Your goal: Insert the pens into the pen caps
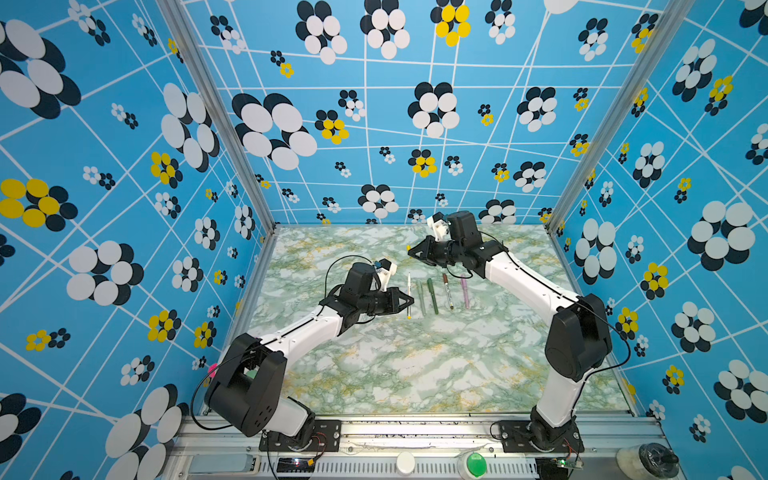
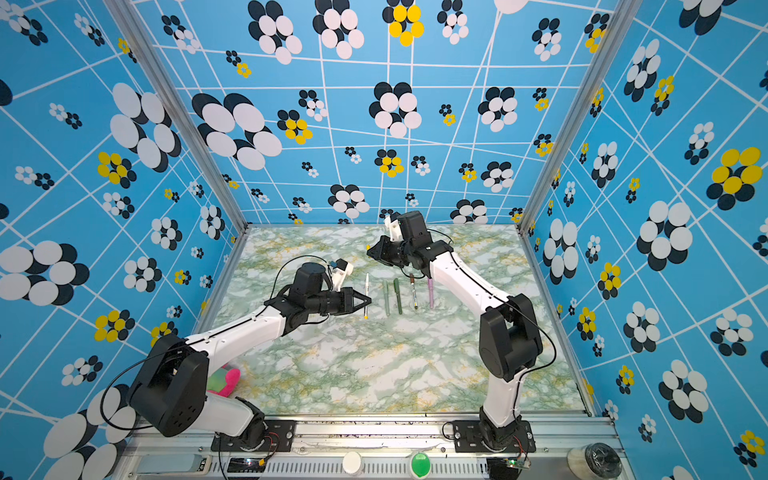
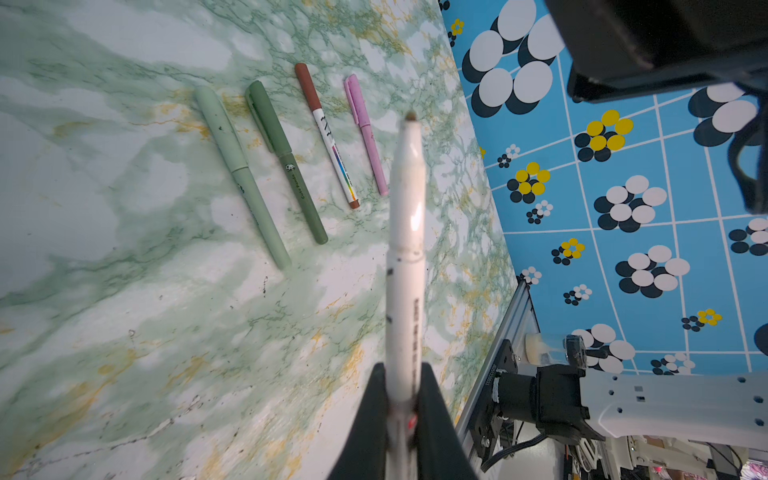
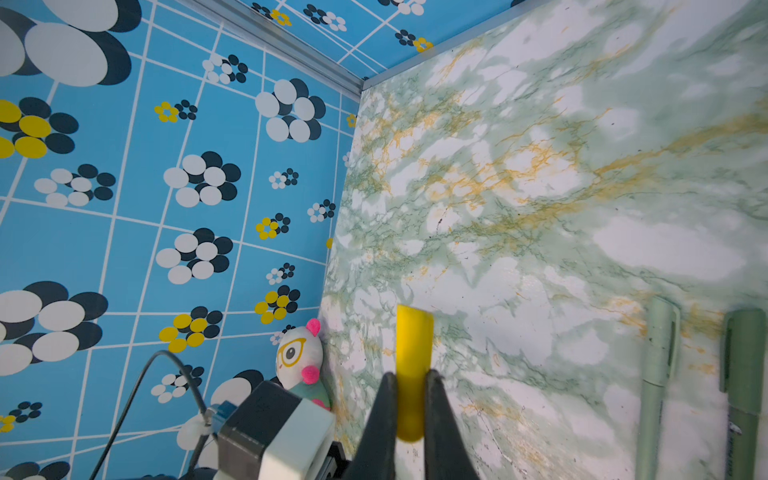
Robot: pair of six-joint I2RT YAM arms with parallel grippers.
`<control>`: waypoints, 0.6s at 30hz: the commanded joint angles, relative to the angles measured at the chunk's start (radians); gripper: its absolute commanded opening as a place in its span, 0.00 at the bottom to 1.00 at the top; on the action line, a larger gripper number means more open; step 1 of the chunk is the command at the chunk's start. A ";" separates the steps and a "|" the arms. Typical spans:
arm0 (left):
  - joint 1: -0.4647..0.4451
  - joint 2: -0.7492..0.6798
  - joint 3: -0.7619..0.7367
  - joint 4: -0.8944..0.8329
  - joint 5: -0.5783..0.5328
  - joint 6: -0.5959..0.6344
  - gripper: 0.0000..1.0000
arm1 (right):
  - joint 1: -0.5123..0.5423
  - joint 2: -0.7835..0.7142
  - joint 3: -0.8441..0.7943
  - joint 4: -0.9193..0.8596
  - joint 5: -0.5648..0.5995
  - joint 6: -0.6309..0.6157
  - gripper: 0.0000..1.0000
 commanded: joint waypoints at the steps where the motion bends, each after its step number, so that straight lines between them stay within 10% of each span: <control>1: -0.007 0.012 0.028 0.042 -0.005 -0.016 0.00 | 0.007 -0.033 -0.031 0.024 -0.013 0.005 0.04; 18: -0.014 0.023 0.036 0.059 -0.031 -0.025 0.00 | 0.026 -0.046 -0.073 0.048 -0.020 0.006 0.03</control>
